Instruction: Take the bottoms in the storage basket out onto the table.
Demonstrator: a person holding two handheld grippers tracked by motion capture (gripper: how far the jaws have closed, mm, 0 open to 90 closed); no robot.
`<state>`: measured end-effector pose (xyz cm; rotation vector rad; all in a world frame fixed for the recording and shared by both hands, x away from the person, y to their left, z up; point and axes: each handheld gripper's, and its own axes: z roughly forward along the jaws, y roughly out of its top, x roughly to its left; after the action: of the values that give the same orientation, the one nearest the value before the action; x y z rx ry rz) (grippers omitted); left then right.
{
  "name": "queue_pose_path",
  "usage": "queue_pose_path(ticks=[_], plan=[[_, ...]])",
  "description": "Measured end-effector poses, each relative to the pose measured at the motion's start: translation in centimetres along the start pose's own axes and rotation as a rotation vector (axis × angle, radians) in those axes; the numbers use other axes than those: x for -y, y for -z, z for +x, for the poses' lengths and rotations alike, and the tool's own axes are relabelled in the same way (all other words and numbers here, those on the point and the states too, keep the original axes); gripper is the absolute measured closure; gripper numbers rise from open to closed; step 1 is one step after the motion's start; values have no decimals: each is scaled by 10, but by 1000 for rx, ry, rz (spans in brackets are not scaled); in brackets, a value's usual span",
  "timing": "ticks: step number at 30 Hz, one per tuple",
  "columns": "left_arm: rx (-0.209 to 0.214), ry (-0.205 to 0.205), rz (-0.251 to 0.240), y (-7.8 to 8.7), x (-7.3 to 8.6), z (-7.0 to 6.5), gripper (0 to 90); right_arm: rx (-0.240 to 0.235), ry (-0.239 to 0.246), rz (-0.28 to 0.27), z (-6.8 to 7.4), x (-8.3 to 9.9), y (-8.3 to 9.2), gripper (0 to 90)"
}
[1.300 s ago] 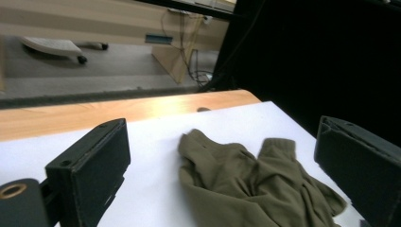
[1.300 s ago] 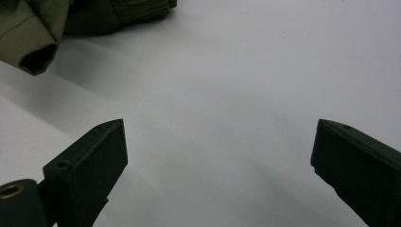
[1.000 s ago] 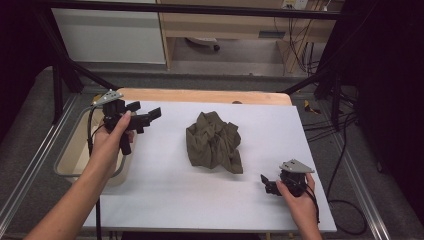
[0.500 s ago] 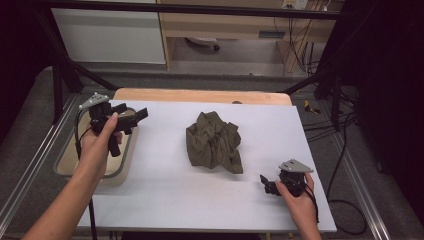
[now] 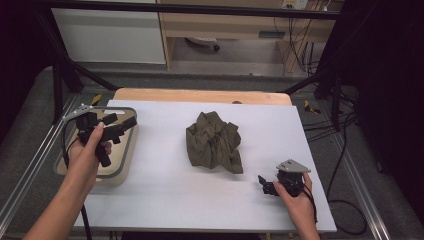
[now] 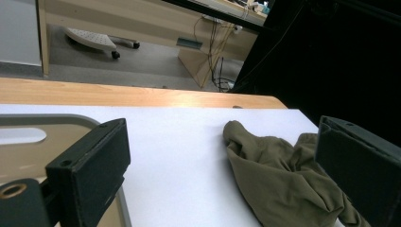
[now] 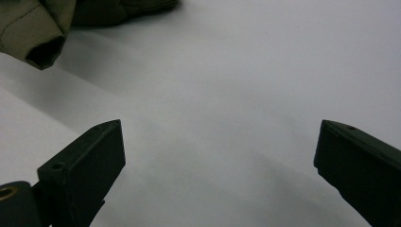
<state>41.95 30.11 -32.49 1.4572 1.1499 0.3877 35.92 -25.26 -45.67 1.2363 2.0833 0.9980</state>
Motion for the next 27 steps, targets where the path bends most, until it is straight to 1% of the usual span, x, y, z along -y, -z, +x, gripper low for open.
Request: queue_pose_path(ticks=[6, 13, 19, 22, 24, 27], plan=[[8, 20, -2, 11, 11, 4, 40, -5, 3, 4, 1, 0, -1, 34], [3, 36, 0, 24, 24, 9, 37, -4, 6, 8, 3, -1, -3, 34], [5, 46, 16, 27, 38, 13, 37, -6, 8, 13, 5, -2, -5, 34], [18, 53, 24, 28, 43, 12, 38, -9, 7, 10, 5, -2, -5, 33], [26, 47, 30, 30, 44, 11, 38, -11, 2, 9, 5, -3, -5, 33], [28, 26, 25, 34, 44, 8, 42, -13, 8, 8, 6, -3, -5, 33]])
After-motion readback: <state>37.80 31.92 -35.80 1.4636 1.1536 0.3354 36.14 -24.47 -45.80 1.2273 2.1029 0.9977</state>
